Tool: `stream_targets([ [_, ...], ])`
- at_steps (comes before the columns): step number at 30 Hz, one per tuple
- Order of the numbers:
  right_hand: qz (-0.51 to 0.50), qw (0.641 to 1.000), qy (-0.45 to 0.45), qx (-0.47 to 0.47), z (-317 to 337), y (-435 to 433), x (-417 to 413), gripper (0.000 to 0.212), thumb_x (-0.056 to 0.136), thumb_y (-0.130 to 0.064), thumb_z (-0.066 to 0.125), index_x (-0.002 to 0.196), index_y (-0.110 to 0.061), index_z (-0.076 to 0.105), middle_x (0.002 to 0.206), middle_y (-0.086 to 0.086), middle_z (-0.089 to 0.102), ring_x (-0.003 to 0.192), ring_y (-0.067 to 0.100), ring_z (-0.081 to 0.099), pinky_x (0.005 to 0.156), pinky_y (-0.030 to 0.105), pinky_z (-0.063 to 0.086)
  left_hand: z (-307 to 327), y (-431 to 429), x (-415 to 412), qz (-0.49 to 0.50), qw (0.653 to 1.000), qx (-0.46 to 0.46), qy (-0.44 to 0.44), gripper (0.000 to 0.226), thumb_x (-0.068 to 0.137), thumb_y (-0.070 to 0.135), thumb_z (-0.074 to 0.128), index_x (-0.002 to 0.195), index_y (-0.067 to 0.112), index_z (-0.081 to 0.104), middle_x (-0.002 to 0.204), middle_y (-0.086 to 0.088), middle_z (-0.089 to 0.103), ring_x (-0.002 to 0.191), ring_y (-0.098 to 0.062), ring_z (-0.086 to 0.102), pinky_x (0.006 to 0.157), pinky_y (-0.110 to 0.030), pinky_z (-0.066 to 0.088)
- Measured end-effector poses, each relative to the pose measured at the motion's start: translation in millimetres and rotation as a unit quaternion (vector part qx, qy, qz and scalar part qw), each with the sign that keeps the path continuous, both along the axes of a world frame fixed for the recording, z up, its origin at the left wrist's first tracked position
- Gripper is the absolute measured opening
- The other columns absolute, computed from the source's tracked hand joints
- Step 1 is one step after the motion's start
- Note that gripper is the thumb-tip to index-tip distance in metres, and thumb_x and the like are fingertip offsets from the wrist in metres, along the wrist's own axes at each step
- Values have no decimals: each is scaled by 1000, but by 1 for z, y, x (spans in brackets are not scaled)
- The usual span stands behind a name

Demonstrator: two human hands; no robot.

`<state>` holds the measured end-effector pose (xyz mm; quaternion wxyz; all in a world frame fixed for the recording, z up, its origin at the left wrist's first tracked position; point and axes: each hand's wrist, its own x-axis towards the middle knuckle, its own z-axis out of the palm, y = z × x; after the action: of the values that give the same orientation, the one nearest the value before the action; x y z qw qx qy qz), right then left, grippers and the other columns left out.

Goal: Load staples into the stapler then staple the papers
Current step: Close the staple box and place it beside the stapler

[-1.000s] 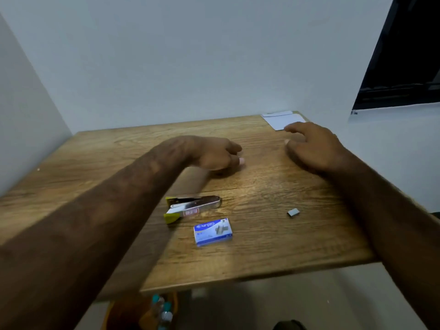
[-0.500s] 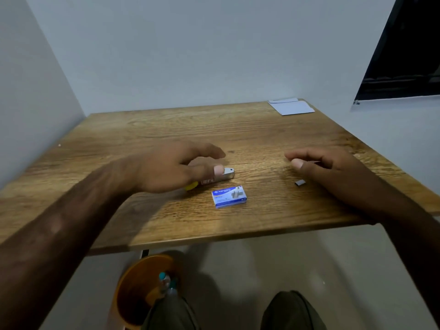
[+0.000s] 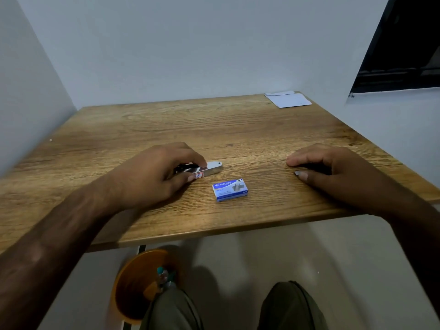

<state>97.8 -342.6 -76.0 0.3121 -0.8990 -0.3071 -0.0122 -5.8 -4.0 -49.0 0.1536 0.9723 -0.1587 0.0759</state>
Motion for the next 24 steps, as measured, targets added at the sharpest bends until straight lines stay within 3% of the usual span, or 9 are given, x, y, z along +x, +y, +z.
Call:
stream_targets([
  [5,-9,1000,-21,-15,2,-1,-1,29,88,-18,73,113,-33,75,120,-19,68,113,-5,58,91,13,39,-2,17,-7,16,1000,-11,-5,28,94,22,66,120,31,68,116,14,66,104,-6,62,92,-42,53],
  [11,-16,999,-26,-14,7,4,-8,30,86,-22,74,112,-37,73,119,-18,66,112,1,59,98,32,48,4,-1,-15,-12,999,-20,-47,41,89,47,62,122,24,68,128,10,63,119,-8,58,101,-40,49],
  [14,7,999,-36,10,9,18,-20,34,81,-32,74,115,-37,71,118,-18,65,112,-2,57,94,18,42,6,-18,-17,-25,999,22,-38,50,86,65,57,120,31,68,130,12,60,122,-7,53,104,-38,45],
  [17,30,997,-76,1,9,39,-32,40,80,-35,74,119,-38,68,105,-23,64,102,-2,55,79,2,33,2,-29,-15,-13,997,73,-30,55,83,73,48,114,33,69,132,12,56,125,-8,47,109,-38,39],
  [24,63,998,6,19,6,66,-49,44,79,-36,74,122,-42,64,92,-20,68,82,3,63,66,16,48,-5,-35,-14,9,998,43,-36,45,83,66,53,104,31,70,126,11,57,118,-12,49,103,-40,41],
])
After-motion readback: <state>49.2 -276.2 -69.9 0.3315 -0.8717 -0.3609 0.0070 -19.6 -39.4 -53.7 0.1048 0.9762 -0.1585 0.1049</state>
